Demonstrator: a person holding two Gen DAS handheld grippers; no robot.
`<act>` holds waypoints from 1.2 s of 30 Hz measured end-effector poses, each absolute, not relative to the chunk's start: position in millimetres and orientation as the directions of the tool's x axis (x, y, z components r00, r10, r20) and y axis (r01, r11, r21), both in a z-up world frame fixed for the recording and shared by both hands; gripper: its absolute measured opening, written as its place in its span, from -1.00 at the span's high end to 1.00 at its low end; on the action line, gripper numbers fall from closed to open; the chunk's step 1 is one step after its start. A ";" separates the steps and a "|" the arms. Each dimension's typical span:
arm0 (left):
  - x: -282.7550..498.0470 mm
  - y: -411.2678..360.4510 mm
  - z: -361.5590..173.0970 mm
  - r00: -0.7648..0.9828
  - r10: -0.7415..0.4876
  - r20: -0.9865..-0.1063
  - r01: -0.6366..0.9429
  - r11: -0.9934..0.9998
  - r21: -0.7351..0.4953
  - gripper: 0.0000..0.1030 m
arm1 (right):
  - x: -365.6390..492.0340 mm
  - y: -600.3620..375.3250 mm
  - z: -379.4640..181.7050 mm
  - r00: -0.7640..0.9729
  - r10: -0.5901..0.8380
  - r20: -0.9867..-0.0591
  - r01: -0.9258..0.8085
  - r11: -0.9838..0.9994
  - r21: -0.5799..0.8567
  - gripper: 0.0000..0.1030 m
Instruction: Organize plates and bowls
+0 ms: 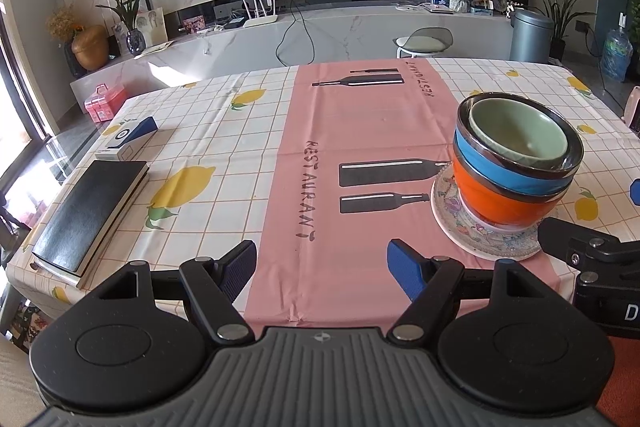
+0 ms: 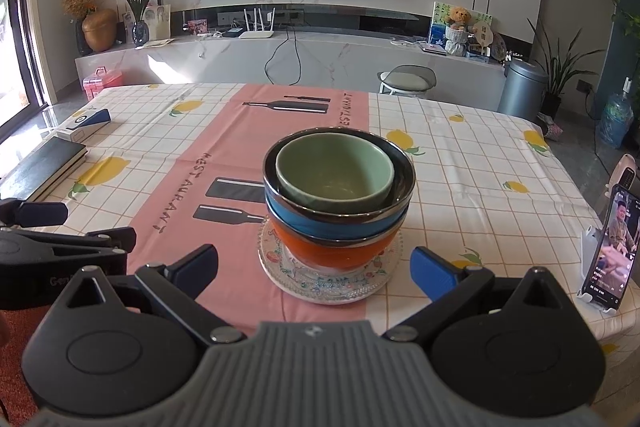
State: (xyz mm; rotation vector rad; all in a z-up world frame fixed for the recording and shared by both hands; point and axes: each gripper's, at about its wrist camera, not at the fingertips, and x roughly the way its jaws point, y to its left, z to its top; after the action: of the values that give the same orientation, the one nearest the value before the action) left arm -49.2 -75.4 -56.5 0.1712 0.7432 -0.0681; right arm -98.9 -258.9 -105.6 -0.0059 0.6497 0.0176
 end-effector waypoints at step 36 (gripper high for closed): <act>-50.8 -75.2 -57.1 0.732 -0.004 -0.682 0.126 0.984 0.130 -0.70 | -97.9 -257.9 -110.9 0.781 0.030 -0.623 -0.020 1.000 0.023 -0.94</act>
State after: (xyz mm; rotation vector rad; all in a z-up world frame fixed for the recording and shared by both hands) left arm -50.8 -75.2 -57.1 0.1715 0.7475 -0.0715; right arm -97.9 -257.9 -110.9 0.0152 0.6734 0.0272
